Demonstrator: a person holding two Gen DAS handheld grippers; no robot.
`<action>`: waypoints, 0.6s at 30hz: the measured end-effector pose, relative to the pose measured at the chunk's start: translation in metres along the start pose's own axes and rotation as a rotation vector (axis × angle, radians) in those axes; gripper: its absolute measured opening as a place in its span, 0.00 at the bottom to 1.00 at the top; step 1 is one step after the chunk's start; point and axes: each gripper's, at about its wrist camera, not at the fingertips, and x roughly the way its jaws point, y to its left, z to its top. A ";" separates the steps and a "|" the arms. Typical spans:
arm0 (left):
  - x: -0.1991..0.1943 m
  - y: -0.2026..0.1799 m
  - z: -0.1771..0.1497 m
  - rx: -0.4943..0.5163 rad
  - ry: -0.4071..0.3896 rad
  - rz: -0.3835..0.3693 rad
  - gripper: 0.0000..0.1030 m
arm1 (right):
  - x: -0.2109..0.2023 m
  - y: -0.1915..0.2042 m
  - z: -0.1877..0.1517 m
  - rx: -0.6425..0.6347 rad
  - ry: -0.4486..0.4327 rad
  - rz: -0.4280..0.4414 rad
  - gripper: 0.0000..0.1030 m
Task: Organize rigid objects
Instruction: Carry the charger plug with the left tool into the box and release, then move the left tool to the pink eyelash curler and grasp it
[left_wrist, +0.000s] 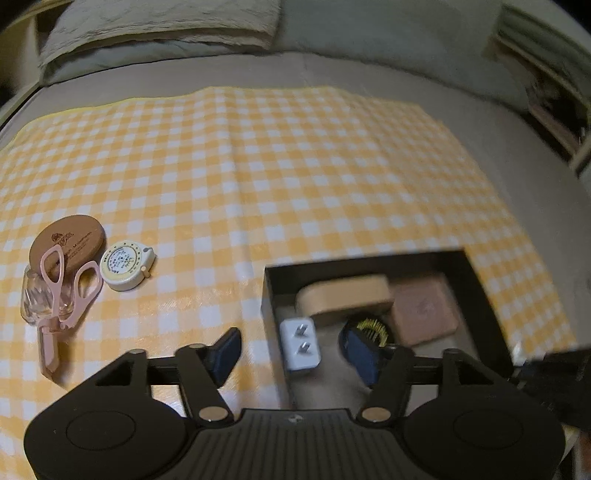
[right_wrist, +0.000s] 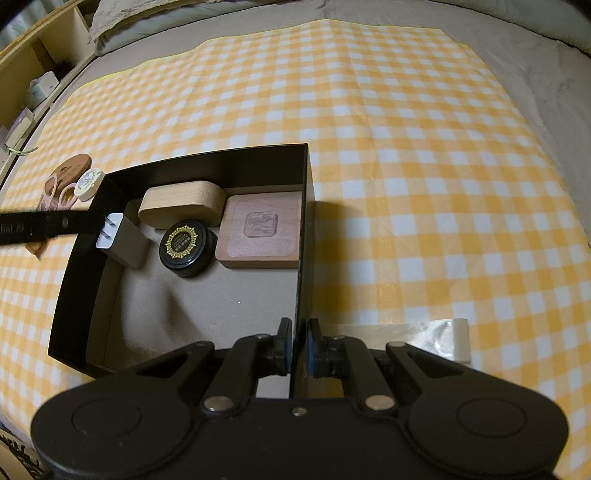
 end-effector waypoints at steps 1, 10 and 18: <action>0.002 -0.001 -0.002 0.021 0.014 0.009 0.66 | 0.001 0.000 0.001 -0.001 0.001 -0.002 0.08; 0.036 -0.010 -0.014 0.267 0.093 0.181 0.65 | 0.003 0.000 0.003 -0.005 0.004 -0.004 0.08; 0.048 -0.007 -0.002 0.236 0.048 0.206 0.65 | 0.005 -0.002 0.001 -0.004 0.010 0.002 0.08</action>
